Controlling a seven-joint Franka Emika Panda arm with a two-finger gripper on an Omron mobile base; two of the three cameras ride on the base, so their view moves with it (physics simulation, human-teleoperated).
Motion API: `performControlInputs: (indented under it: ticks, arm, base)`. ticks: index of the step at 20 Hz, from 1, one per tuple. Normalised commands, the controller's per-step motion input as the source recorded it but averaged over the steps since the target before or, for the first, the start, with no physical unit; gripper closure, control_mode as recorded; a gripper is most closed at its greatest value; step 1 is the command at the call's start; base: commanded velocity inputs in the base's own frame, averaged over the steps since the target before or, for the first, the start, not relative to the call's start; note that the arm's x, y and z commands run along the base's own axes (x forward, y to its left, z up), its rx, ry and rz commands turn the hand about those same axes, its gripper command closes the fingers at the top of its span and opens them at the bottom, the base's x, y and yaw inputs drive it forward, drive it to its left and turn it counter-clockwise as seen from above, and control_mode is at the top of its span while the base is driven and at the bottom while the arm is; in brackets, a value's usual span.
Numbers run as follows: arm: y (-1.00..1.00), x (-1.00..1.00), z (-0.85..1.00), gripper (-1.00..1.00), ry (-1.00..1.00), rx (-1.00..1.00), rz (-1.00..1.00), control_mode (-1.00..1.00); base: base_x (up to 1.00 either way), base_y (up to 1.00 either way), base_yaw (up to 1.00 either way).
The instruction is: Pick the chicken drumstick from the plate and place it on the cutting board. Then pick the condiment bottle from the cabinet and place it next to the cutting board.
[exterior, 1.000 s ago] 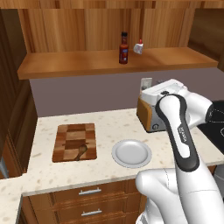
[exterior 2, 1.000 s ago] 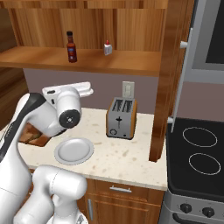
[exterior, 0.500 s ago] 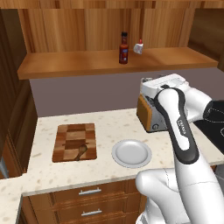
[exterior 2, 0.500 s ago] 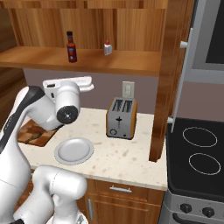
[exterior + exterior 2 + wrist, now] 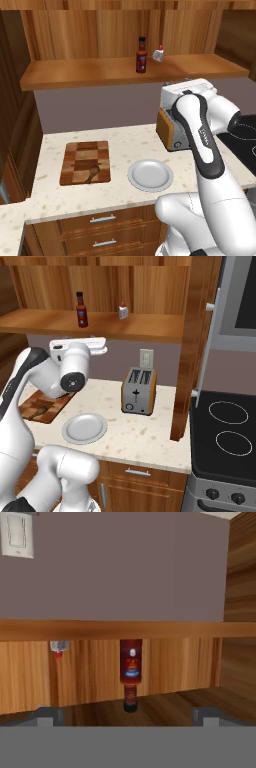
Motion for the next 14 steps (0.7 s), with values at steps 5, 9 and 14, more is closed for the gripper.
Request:
performControlInputs:
  ticks: [5,9,14]
  arm:
    - [0.0,0.0,0.34,-1.0,0.01,0.05,-0.06,-1.0]
    - [0.0,0.0,0.35,-1.0,0.01,0.08,-0.05,-1.0]
    - [0.0,0.0,0.32,-1.0,0.02,0.1,-0.03,-1.0]
  base:
    - [0.0,0.0,0.0]
    - [0.0,0.0,0.0]
    - [0.0,0.0,0.0]
